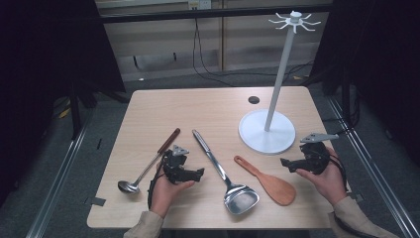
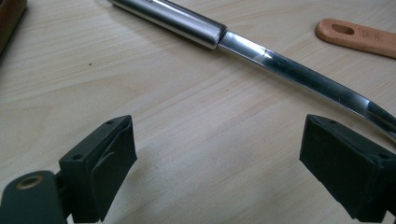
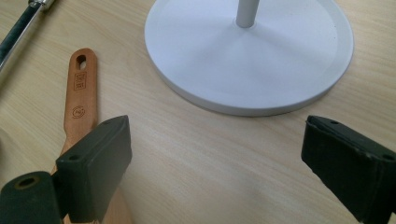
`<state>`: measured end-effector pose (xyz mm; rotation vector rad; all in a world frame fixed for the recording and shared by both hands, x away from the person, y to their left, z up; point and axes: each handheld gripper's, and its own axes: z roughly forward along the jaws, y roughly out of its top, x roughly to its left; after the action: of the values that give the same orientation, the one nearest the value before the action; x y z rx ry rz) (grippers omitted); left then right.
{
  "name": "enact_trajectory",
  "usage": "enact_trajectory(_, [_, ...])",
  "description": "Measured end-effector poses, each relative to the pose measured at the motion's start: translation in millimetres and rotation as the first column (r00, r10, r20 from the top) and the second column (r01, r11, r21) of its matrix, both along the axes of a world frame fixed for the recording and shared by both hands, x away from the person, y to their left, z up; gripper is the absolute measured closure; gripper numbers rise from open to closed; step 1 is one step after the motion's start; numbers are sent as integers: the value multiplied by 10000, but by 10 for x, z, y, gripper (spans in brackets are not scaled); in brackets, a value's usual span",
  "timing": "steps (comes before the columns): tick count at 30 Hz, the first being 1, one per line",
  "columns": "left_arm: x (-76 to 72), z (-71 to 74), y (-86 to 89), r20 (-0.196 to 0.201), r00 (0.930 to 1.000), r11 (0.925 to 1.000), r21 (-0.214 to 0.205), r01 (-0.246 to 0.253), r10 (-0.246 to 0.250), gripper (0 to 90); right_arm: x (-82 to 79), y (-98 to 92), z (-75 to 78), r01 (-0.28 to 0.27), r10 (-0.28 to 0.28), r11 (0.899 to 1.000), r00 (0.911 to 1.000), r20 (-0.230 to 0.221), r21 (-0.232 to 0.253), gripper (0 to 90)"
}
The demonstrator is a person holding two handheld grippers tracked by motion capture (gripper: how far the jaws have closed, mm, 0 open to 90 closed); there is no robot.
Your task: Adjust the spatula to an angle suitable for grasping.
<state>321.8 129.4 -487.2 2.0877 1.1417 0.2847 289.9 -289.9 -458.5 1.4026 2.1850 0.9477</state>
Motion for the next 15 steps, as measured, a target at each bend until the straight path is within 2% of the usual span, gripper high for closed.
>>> enact_trajectory(5, [3,1,2,-53,10000,10000,-4,-6,6,126,0,8,-6,36,-35,10000,10000,-59,74,82])
enact_trajectory(8, [-3,18,-1,-25,9998,9998,36,205,-205,143,1,16,-2,-78,78,10000,10000,27,53,80])
enact_trajectory(10, [-16,44,-19,-82,9987,9987,91,499,-498,213,-7,30,2,-51,51,10000,10000,-30,59,80])
enact_trajectory(12, [-41,69,-62,-41,9966,9965,132,820,-819,241,-7,30,0,-82,82,9999,10000,12,62,80])
enact_trajectory(13, [-56,86,-79,-141,9939,9937,254,1096,-1092,301,-9,32,1,-56,56,10000,10000,13,67,79])
enact_trajectory(14, [-66,90,-98,-76,9920,9916,295,1262,-1261,345,-9,31,1,-86,86,9999,10000,0,68,78])
enact_trajectory(15, [-86,96,-130,-179,9914,9914,138,1298,-1296,385,-11,33,3,-47,47,9999,10000,3,92,77])
